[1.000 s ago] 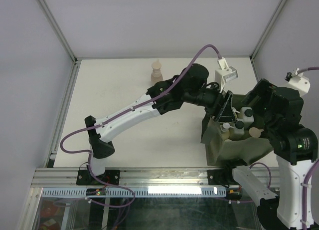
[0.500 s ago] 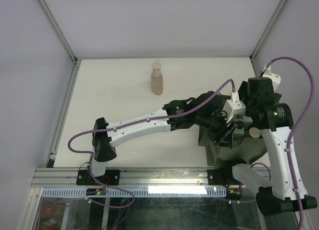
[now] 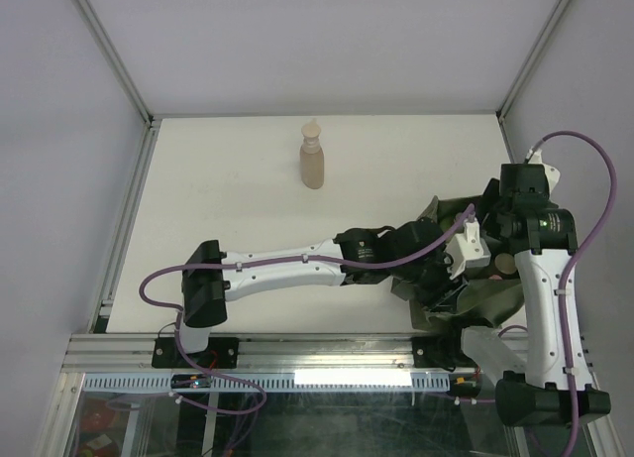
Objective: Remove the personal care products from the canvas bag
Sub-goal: Take out the care product from the canvas bag.
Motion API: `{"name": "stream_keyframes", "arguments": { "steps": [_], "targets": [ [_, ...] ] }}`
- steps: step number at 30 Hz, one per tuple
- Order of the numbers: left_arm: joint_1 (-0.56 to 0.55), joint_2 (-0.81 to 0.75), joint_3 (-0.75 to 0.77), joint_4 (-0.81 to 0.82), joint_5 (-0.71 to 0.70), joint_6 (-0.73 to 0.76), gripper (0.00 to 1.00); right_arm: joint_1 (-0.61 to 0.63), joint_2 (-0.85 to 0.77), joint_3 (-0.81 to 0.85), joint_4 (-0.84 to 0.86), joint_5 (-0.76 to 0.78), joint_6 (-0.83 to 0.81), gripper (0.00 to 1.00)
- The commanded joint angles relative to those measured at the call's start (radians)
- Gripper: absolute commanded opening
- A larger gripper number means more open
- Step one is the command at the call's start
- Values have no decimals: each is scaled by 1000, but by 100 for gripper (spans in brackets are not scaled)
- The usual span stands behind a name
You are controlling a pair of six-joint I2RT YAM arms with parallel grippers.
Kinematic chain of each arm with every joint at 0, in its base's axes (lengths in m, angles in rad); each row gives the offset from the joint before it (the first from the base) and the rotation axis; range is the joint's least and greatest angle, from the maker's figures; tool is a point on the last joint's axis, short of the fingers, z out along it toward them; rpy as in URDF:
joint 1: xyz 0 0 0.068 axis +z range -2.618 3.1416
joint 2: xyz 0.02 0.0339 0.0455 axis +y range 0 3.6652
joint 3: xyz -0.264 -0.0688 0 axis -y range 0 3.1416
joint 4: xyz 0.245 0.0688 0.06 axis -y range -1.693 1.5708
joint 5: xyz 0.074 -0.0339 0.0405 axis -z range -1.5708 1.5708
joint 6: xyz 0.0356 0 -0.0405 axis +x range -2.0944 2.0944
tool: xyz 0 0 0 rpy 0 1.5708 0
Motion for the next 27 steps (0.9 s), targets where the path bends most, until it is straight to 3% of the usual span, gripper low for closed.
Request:
{"name": "stream_keyframes", "arguments": {
  "steps": [1, 3, 5, 12, 23, 27],
  "targets": [
    [21, -44, -54, -35, -53, 58, 38, -46, -12, -2, 36, -38, -24, 73],
    [41, -52, -62, -27, -30, 57, 38, -57, -6, -6, 48, -22, -42, 63],
    [57, -60, -63, -24, -9, 63, 39, -64, 13, 7, 51, -24, -55, 60],
    [89, -51, -54, -3, 67, 84, 40, -65, 86, -25, 93, -13, -144, 70],
    [137, -13, -13, -8, 190, 102, 42, -33, 178, -66, 149, -46, -338, 66],
    [146, 25, 44, -80, 205, 134, 43, -29, 180, -127, 172, -50, -376, 71]
  ]
}}
